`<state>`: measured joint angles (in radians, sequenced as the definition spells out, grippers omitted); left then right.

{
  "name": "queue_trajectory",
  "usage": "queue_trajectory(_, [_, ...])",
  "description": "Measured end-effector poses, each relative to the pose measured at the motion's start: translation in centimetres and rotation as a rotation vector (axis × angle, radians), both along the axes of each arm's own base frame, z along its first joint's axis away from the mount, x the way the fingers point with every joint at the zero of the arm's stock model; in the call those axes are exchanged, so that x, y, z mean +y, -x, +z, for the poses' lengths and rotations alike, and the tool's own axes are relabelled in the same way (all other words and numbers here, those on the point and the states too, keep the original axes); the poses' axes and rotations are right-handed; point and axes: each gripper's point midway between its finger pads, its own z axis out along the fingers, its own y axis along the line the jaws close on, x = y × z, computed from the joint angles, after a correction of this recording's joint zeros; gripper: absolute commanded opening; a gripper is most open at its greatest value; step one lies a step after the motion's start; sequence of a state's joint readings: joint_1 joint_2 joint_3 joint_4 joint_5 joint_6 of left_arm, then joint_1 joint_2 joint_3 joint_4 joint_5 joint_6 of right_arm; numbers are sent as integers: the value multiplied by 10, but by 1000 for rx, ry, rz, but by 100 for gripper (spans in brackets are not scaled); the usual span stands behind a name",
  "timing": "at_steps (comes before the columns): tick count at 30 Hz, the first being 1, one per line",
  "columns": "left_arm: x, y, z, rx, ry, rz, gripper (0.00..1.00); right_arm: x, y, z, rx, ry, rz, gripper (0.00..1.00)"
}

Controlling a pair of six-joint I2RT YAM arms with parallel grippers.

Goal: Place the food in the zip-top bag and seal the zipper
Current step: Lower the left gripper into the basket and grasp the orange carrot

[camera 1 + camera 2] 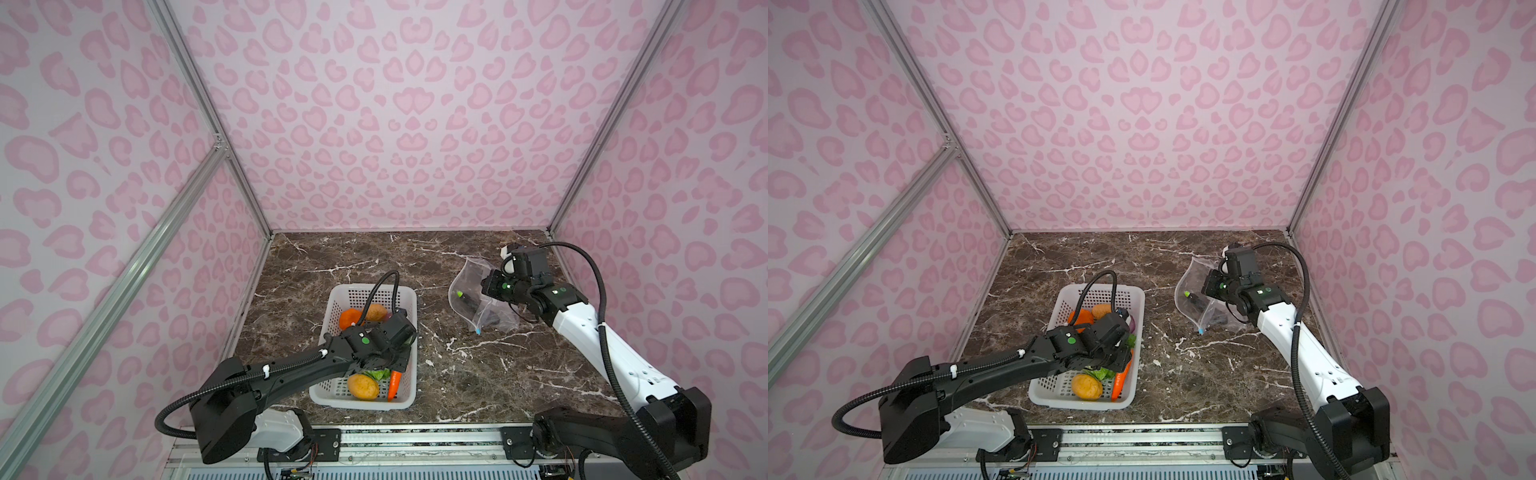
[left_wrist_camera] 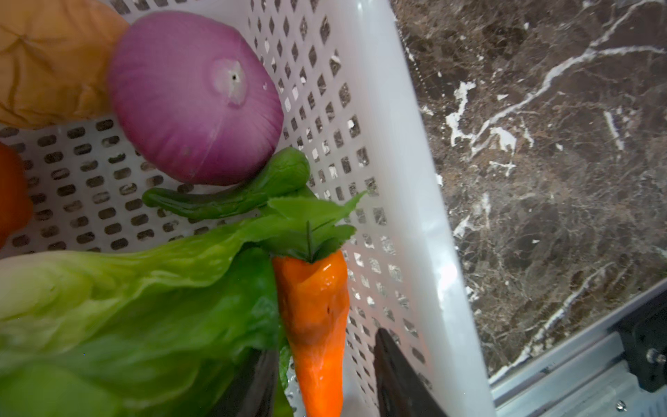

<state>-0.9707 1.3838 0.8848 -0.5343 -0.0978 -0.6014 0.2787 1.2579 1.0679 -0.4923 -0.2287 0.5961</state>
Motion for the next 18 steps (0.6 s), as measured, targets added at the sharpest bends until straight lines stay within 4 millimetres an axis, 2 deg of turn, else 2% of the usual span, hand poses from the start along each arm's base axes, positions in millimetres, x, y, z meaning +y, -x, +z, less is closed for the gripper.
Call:
queue_trajectory(14, [2, -3, -36, 43, -113, 13, 51, -1, 5, 4, -11, -12, -7, 0])
queue_trajectory(18, [3, -2, -44, 59, -139, 12, 50, -2, 6, 4, -10, -12, -10, 0])
